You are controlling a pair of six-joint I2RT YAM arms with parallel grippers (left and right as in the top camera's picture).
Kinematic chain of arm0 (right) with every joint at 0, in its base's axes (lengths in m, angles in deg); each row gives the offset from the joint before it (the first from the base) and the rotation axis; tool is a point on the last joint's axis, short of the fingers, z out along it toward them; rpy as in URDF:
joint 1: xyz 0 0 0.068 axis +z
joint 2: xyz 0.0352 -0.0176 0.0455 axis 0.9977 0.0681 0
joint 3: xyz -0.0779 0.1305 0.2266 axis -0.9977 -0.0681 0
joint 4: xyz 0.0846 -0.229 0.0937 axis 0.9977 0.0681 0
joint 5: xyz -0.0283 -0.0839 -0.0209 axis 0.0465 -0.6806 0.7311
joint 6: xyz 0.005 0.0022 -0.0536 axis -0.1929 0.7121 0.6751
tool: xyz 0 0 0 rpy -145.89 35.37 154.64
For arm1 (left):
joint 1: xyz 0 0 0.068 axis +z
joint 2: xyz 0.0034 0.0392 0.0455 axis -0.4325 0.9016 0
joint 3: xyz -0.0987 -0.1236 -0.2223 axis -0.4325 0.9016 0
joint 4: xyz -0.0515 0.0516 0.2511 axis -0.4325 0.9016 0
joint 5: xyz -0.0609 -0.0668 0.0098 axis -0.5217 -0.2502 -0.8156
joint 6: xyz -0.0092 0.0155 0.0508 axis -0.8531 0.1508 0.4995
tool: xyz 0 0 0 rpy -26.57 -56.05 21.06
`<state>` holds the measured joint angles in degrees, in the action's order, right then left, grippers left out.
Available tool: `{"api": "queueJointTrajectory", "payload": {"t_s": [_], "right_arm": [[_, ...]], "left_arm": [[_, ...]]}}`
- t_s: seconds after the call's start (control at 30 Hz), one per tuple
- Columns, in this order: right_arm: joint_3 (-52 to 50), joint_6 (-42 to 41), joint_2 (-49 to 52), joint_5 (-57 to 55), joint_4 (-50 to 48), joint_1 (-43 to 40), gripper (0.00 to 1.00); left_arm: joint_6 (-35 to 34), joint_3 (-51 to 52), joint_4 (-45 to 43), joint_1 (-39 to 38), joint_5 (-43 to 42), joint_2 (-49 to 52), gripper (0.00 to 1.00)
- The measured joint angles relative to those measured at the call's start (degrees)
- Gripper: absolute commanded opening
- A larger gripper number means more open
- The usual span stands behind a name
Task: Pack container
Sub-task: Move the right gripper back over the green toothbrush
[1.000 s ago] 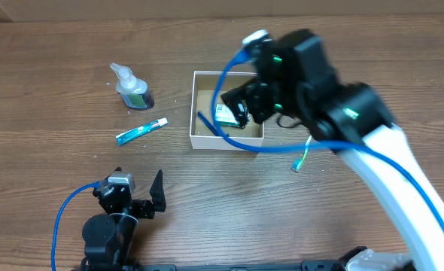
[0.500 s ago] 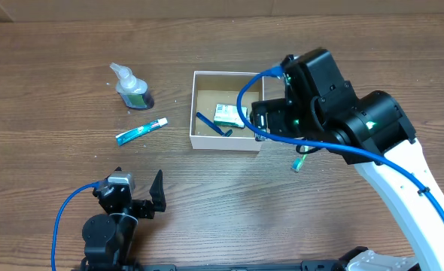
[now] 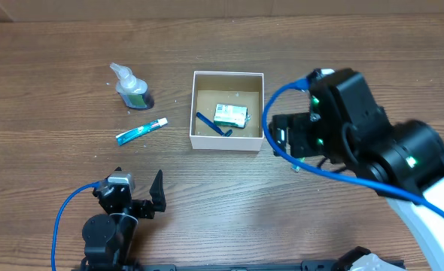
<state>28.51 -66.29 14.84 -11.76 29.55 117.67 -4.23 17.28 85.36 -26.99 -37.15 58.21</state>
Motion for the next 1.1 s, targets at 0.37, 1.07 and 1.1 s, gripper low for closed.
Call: {"api": "queueJointTrajectory", "payload": {"t_s": [0.37, 1.07, 1.1], "right_arm": [[-11.9, -0.3, -1.9, -1.1, -3.5, 0.0, 1.0], [-11.9, -2.2, -1.0, -3.2, -12.5, -4.6, 1.0], [-11.9, -3.1, 0.0, -3.7, -12.3, -5.8, 1.0]], "left_arm": [[0.0, 0.0, 0.0, 0.0, 0.0, 0.0, 1.0], [0.0, 0.0, 0.0, 0.0, 0.0, 0.0, 1.0], [0.0, 0.0, 0.0, 0.0, 0.0, 0.0, 1.0]]}}
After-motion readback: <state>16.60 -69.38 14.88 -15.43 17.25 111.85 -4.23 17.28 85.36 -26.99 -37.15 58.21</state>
